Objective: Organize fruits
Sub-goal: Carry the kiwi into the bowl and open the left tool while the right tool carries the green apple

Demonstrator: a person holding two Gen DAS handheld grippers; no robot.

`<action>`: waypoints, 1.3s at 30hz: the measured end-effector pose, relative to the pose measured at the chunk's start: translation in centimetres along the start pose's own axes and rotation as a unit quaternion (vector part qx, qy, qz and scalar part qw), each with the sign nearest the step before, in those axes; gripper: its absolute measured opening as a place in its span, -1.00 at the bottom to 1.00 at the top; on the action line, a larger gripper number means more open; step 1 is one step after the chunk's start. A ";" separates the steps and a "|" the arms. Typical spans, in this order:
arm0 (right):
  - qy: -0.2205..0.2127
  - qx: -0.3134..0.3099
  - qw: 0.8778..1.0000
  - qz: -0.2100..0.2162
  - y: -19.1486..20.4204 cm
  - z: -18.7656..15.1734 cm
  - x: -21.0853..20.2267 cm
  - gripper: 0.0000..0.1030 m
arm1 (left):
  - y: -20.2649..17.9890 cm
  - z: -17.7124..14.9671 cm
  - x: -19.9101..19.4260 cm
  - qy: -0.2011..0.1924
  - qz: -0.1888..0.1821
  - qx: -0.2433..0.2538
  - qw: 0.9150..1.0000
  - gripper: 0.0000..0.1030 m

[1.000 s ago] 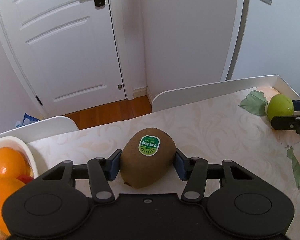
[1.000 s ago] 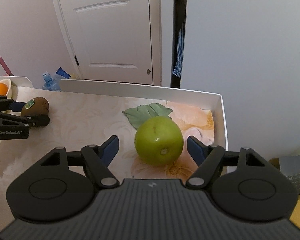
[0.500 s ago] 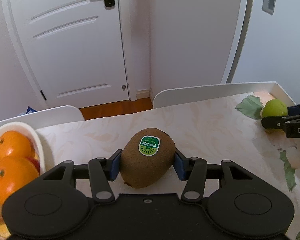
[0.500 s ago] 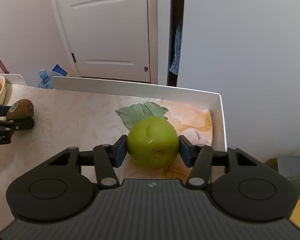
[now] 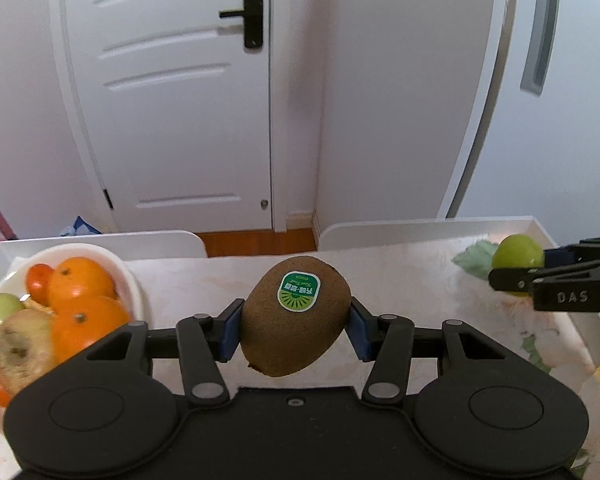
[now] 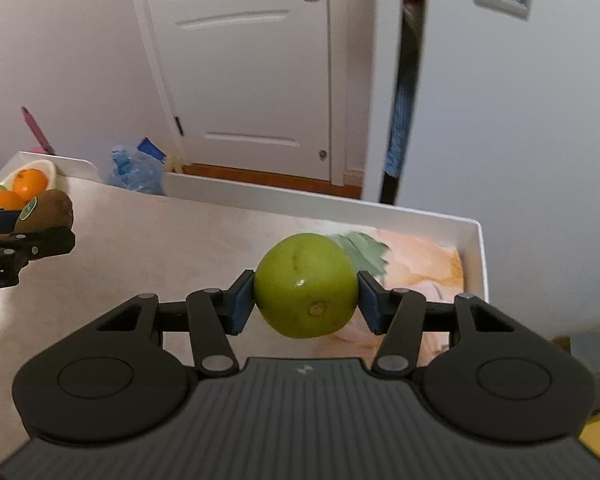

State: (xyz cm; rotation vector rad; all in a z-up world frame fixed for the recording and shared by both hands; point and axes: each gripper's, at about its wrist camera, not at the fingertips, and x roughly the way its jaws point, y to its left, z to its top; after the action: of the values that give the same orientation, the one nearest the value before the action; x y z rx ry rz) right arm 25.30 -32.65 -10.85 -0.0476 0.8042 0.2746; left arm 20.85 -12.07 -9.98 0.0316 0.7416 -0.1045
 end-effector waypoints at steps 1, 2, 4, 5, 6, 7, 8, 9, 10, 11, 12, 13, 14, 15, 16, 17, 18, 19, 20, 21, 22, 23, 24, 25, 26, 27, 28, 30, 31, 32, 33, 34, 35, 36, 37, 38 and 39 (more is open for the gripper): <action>-0.002 -0.003 1.000 0.004 0.5 0.2 -0.3 0.34 | 0.2 0.1 -0.6 -0.004 0.001 -0.004 1.000 0.10; -0.004 -0.006 1.000 0.009 0.9 0.4 -0.5 0.34 | 0.4 0.1 -1.2 -0.008 0.003 -0.008 1.000 0.10; -0.008 -0.012 1.000 0.018 1.9 0.9 -1.2 0.34 | 1.0 0.2 -2.4 -0.014 0.008 -0.014 1.000 0.10; -0.011 -0.015 1.000 0.022 2.5 1.1 -1.4 0.34 | 1.3 0.2 -3.0 -0.017 0.011 -0.017 1.000 0.10; -0.013 -0.018 0.999 0.026 3.0 1.4 -1.7 0.34 | 1.6 0.2 -3.5 -0.020 0.014 -0.020 1.000 0.10; -0.014 -0.021 0.999 0.030 3.6 1.7 -2.0 0.34 | 2.1 0.2 -4.0 -0.023 0.016 -0.024 0.999 0.10; -0.016 -0.023 0.999 0.033 4.2 2.0 -2.2 0.34 | 2.5 0.2 -4.6 -0.025 0.020 -0.028 0.999 0.10; -0.018 -0.024 0.999 0.037 4.8 2.2 -2.5 0.34 | 2.9 0.2 -5.0 -0.028 0.023 -0.032 0.999 0.10; -0.020 -0.025 0.999 0.041 5.3 2.5 -2.6 0.34 | 3.4 0.2 -5.5 -0.030 0.026 -0.035 0.999 0.10; -0.022 -0.027 0.998 0.045 6.0 2.8 -2.9 0.34 | 4.0 0.2 -6.0 -0.033 0.030 -0.039 0.998 0.10; -0.024 -0.029 0.998 0.048 6.6 3.0 -3.1 0.34 | 4.5 0.3 -6.4 -0.035 0.033 -0.043 0.998 0.10; -0.026 -0.031 0.998 0.051 7.4 3.2 -3.4 0.34 | 5.0 0.4 -6.9 -0.037 0.037 -0.046 0.998 0.10; -0.028 -0.033 0.998 0.054 8.0 3.4 -3.5 0.34 | 5.6 0.4 -7.3 -0.039 0.040 -0.049 0.997 0.10; -0.030 -0.034 0.997 0.057 8.8 3.7 -3.7 0.34 | 6.2 0.4 -7.7 -0.041 0.042 -0.052 0.997 0.10; -0.031 -0.035 0.997 0.061 9.5 3.9 -3.8 0.34 | 6.9 0.4 -8.2 -0.043 0.046 -0.054 0.997 0.10; -0.033 -0.037 0.997 0.064 10.2 4.1 -3.9 0.34 | 7.5 0.4 -8.5 -0.045 0.050 -0.055 0.996 0.10; -0.034 -0.038 0.997 0.066 10.9 4.3 -4.0 0.34 | 8.2 0.4 -8.9 -0.046 0.054 -0.056 0.996 0.10; -0.035 -0.040 0.996 0.069 11.7 4.4 -4.1 0.34 | 8.9 0.4 -9.1 -0.047 0.056 -0.058 0.996 0.10; -0.036 -0.041 0.996 0.071 12.3 4.6 -4.0 0.34 | 9.6 0.4 -9.4 -0.047 0.059 -0.059 0.995 0.10; -0.037 -0.042 0.996 0.073 12.9 4.7 -4.1 0.34 | 10.3 0.3 -9.6 -0.048 0.062 -0.060 0.995 0.10; -0.037 -0.043 0.996 0.075 13.8 4.9 -4.1 0.34 | 11.0 0.3 -9.8 -0.048 0.065 -0.061 0.995 0.10; -0.038 -0.044 0.995 0.077 14.5 4.9 -4.1 0.34 | 11.6 0.2 -9.9 -0.047 0.067 -0.063 0.995 0.10; -0.038 -0.045 0.995 0.079 15.2 5.0 -4.0 0.34 | 12.3 0.1 -10.1 -0.046 0.069 -0.064 0.995 0.10; -0.038 -0.046 0.995 0.081 16.1 5.2 -3.9 0.34 | 12.9 0.1 -10.0 -0.044 0.072 -0.065 0.994 0.10; -0.037 -0.047 0.995 0.082 16.8 5.2 -3.8 0.34 | 13.6 0.0 -10.1 -0.042 0.074 -0.067 0.994 0.10; -0.037 -0.048 0.995 0.083 17.6 5.3 -3.7 0.34 | 14.3 -0.1 -10.0 -0.040 0.077 -0.069 0.994 0.10; -0.036 -0.048 0.995 0.084 18.4 5.4 -3.5 0.34 | 15.0 -0.2 -9.9 -0.039 0.079 -0.071 0.994 0.10; -0.036 -0.049 0.994 0.086 19.6 5.5 -3.2 0.34 | 16.4 -0.4 -9.7 -0.034 0.082 -0.073 0.993 0.10; -0.036 -0.049 0.994 0.087 20.4 5.7 -3.0 0.34 | 17.1 -0.5 -9.5 -0.032 0.083 -0.074 0.993 0.10; -0.036 -0.049 0.994 0.087 21.0 5.8 -2.9 0.34 | 17.7 -0.7 -9.4 -0.030 0.085 -0.074 0.993 0.10; -0.036 -0.049 0.994 0.087 21.7 5.9 -2.7 0.34 | 18.4 -0.8 -9.1 -0.027 0.086 -0.074 0.993 0.10; -0.036 -0.049 0.994 0.087 22.4 6.0 -2.5 0.34 | 18.8 -1.1 -9.0 -0.025 0.087 -0.074 0.993 0.10; -0.036 -0.049 0.994 0.087 22.9 6.1 -2.3 0.34 | 19.4 -1.2 -8.8 -0.022 0.088 -0.074 0.993 0.10; -0.036 -0.049 0.994 0.087 23.5 6.3 -2.1 0.34 | 19.9 -1.4 -8.6 -0.019 0.088 -0.074 0.993 0.10; -0.035 -0.049 0.994 0.086 24.1 6.4 -2.0 0.34 | 20.5 -1.7 -8.4 -0.015 0.087 -0.075 0.993 0.10; -0.035 -0.048 0.995 0.085 24.7 6.5 -1.8 0.34 | 21.1 -1.8 -8.0 -0.010 0.086 -0.075 0.993 0.10; -0.035 -0.048 0.995 0.084 25.2 6.6 -1.6 0.34 | 21.6 -2.0 -7.6 -0.004 0.086 -0.076 0.993 0.10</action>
State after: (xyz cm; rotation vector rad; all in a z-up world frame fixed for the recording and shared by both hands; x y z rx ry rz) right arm 22.31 -7.77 -3.52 -0.0597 0.7263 0.4720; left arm 16.27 10.15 -6.53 -0.0503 0.7339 0.1164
